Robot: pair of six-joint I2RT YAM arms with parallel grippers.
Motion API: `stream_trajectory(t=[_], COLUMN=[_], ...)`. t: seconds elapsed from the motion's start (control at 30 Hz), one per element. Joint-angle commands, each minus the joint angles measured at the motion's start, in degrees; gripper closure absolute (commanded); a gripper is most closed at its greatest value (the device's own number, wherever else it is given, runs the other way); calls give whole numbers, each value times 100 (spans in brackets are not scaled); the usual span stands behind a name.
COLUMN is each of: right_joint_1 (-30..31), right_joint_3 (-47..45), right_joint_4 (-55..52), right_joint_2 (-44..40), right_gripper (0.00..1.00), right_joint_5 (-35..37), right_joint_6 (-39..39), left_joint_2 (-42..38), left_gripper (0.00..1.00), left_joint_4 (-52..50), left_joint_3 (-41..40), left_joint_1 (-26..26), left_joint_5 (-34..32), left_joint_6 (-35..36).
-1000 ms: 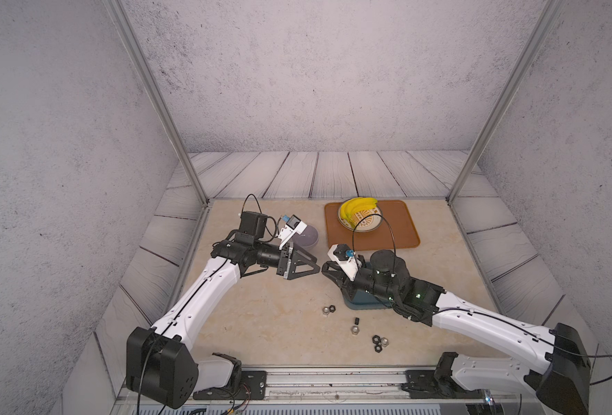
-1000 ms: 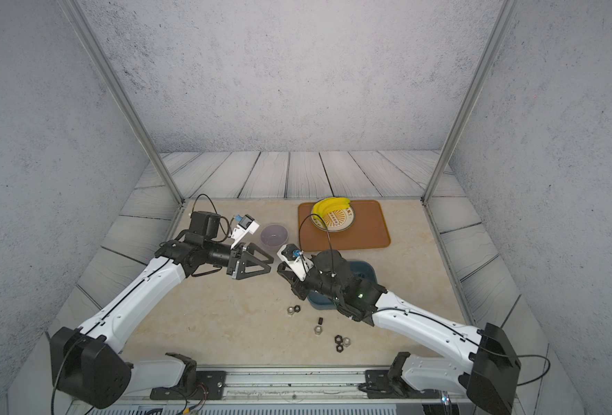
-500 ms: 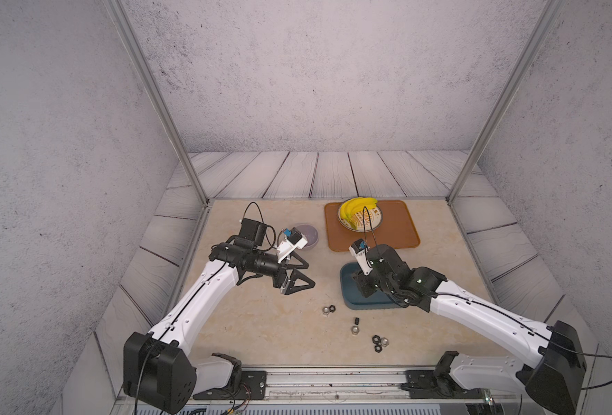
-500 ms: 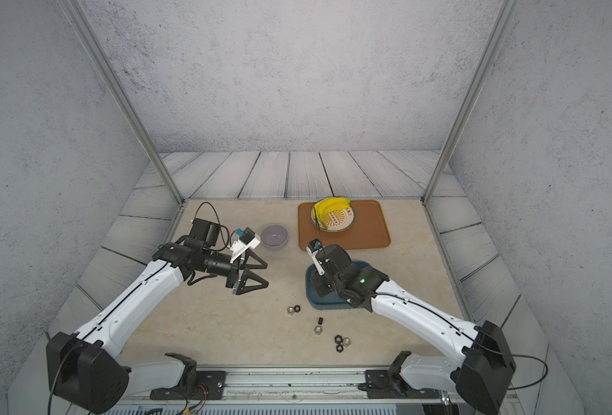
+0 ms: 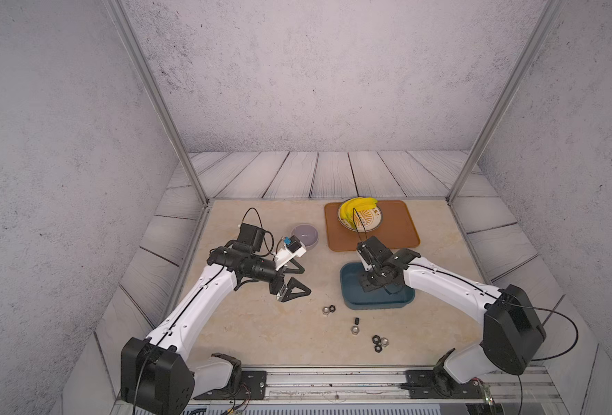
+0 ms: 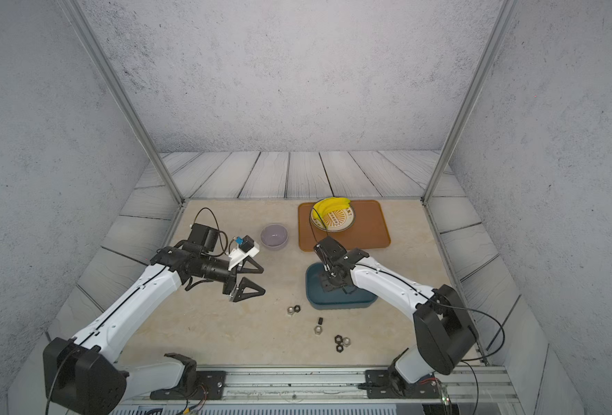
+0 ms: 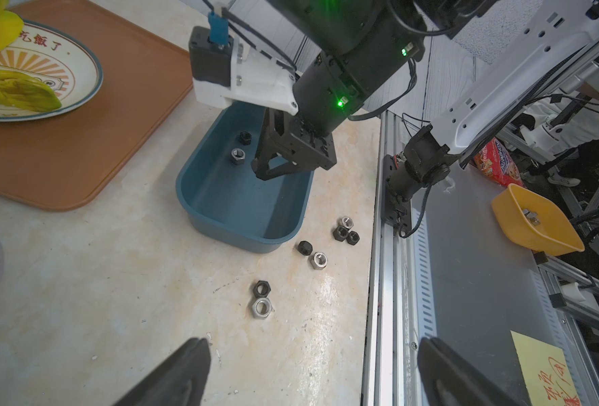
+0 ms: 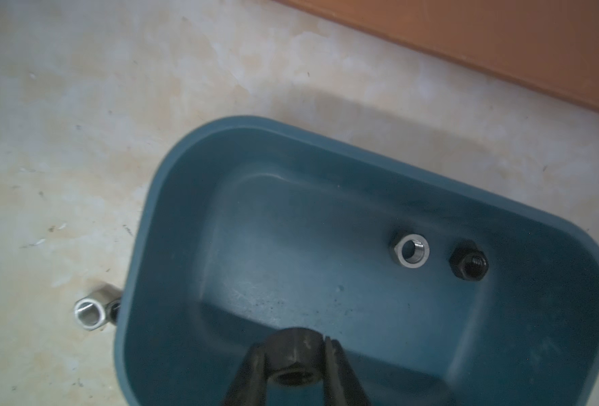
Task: Put the nuts on the desktop into the storage box
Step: Place the nut in the storage box.
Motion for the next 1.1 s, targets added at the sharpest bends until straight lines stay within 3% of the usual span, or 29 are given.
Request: stream_trajectory(t=[0.0, 0.37, 0.9, 1.07], right_joint_1=[-174, -317, -443, -452], right_joint_3=[70, 341, 443, 443], right_joint_4=[-86, 215, 580, 559], right_joint_2=[249, 1041, 1670, 1730], right_gripper=[92, 93, 92, 70], right_joint_5=[180, 802, 747, 736], right_joint_6=[159, -153, -184, -140], left_joint_2=[-108, -113, -132, -137], left_gripper=[2, 2, 2, 2], left_joint_4=[-123, -156, -157, -141], left_joint_3=[-54, -48, -75, -77], left_joint_1=[54, 107, 160, 169], left_joint_5=[-1, 8, 56, 74], left_joint_6=[120, 112, 106, 98])
